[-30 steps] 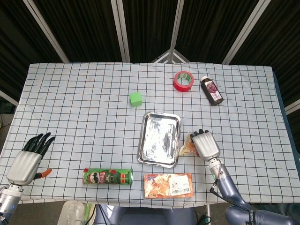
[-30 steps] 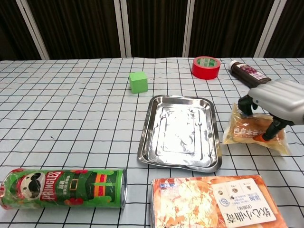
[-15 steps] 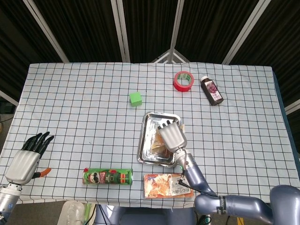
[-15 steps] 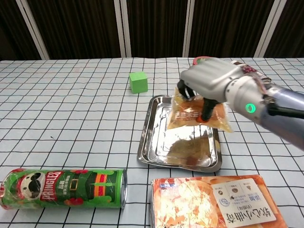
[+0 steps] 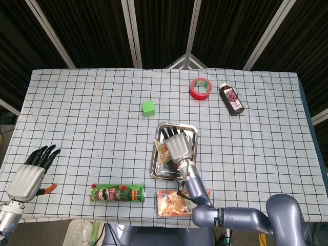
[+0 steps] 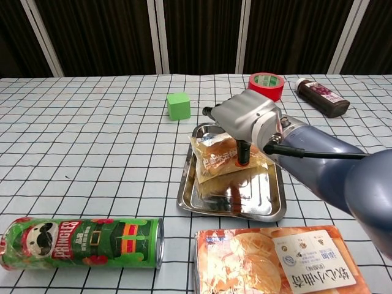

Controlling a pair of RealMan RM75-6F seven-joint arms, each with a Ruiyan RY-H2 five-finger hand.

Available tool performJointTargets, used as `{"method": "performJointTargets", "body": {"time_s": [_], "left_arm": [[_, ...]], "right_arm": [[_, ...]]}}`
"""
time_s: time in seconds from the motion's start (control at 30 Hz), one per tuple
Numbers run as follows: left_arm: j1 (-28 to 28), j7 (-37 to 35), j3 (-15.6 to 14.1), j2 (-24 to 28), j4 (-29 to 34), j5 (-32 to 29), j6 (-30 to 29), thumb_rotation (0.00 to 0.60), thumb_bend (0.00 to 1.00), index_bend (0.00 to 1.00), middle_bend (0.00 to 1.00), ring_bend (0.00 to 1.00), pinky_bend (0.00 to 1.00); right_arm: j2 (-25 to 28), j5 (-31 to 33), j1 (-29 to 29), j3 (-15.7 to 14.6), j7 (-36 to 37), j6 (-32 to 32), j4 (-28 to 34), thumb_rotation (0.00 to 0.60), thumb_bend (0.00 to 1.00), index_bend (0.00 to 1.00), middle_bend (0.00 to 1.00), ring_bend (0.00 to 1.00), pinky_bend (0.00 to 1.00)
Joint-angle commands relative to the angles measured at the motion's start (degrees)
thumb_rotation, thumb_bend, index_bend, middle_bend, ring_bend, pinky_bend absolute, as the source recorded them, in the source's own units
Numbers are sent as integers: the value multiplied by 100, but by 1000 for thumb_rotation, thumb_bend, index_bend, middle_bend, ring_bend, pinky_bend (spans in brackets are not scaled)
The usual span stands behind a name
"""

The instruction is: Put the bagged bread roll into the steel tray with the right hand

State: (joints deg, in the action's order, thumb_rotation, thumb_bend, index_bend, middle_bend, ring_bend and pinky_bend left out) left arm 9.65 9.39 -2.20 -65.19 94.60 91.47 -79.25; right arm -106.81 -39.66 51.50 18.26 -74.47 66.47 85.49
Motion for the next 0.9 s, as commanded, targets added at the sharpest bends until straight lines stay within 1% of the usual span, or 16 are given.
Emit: {"method": "performJointTargets", "body": {"time_s": [0.03, 0.17, 0.23, 0.27, 0.33, 0.4, 0.43, 0.47, 0.53, 0.57, 0.6, 0.67, 0.77, 0.8, 0.83, 0.9], "left_arm": [[1, 17, -5, -6, 4, 4, 4, 600, 81, 0, 0, 0, 92], [-9, 9, 1, 3, 9, 7, -25, 600, 81, 0, 0, 0, 92], [-23, -3, 2, 13, 16, 6, -53, 600, 81, 0, 0, 0, 92], [-29, -19, -3, 23, 22, 17, -67, 600, 81, 0, 0, 0, 92], [-43, -32, -3, 33, 22, 29, -100, 600, 81, 0, 0, 0, 92], [-58, -27, -16, 35, 25, 53, -127, 600, 81, 0, 0, 0, 92], [-67, -18, -33, 32, 29, 81, -138, 600, 81, 0, 0, 0, 92], [-73, 5, -44, 25, 30, 105, -149, 600, 81, 0, 0, 0, 92], [-76, 60, -55, -4, 33, 135, -156, 600, 81, 0, 0, 0, 92], [-75, 83, -55, -16, 34, 139, -154, 600, 81, 0, 0, 0, 92], [-73, 124, -54, -36, 36, 141, -149, 600, 81, 0, 0, 0, 92], [-71, 202, -42, -79, 43, 122, -138, 600, 81, 0, 0, 0, 92], [-66, 299, -35, -130, 49, 109, -117, 600, 81, 0, 0, 0, 92], [-61, 338, -38, -146, 54, 118, -108, 600, 81, 0, 0, 0, 92], [-55, 362, -38, -163, 48, 138, -110, 600, 81, 0, 0, 0, 92], [-53, 401, -43, -185, 36, 151, -107, 600, 81, 0, 0, 0, 92]], "right_arm": [[187, 260, -15, -94, -296, 369, 482, 600, 259, 0, 0, 0, 225], [500, 126, -165, -380, -403, 818, 1131, 600, 258, 0, 0, 0, 225], [765, -94, -343, -623, -364, 1122, 1599, 600, 258, 0, 0, 0, 224], [939, -307, -485, -784, -259, 1311, 1857, 600, 258, 0, 0, 0, 219], [1198, -621, -703, -1028, -70, 1553, 2167, 600, 258, 0, 0, 0, 196], [1600, -1107, -1075, -1395, 314, 1914, 2515, 600, 259, 0, 0, 0, 170], [1921, -1516, -1364, -1703, 675, 2152, 2660, 600, 258, 0, 0, 0, 151], [2215, -1903, -1630, -1992, 1056, 2349, 2681, 600, 258, 0, 0, 0, 129], [2716, -2573, -2143, -2494, 1955, 2693, 2474, 600, 259, 0, 0, 0, 79], [2847, -2756, -2297, -2632, 2260, 2786, 2354, 600, 259, 0, 0, 0, 61], [3027, -2948, -2554, -2805, 2743, 2955, 2131, 600, 258, 0, 0, 0, 36], [3253, -3237, -3011, -3039, 3732, 3213, 1628, 600, 258, 0, 0, 0, 9], [3339, -3420, -3474, -3151, 4872, 3412, 959, 600, 258, 0, 0, 0, 0], [3386, -3402, -3576, -3171, 5151, 3348, 785, 600, 258, 0, 0, 0, 0], [3470, -3429, -3627, -3197, 5325, 3267, 695, 600, 259, 0, 0, 0, 0], [3535, -3508, -3726, -3131, 5574, 3313, 642, 600, 259, 0, 0, 0, 0]]}}
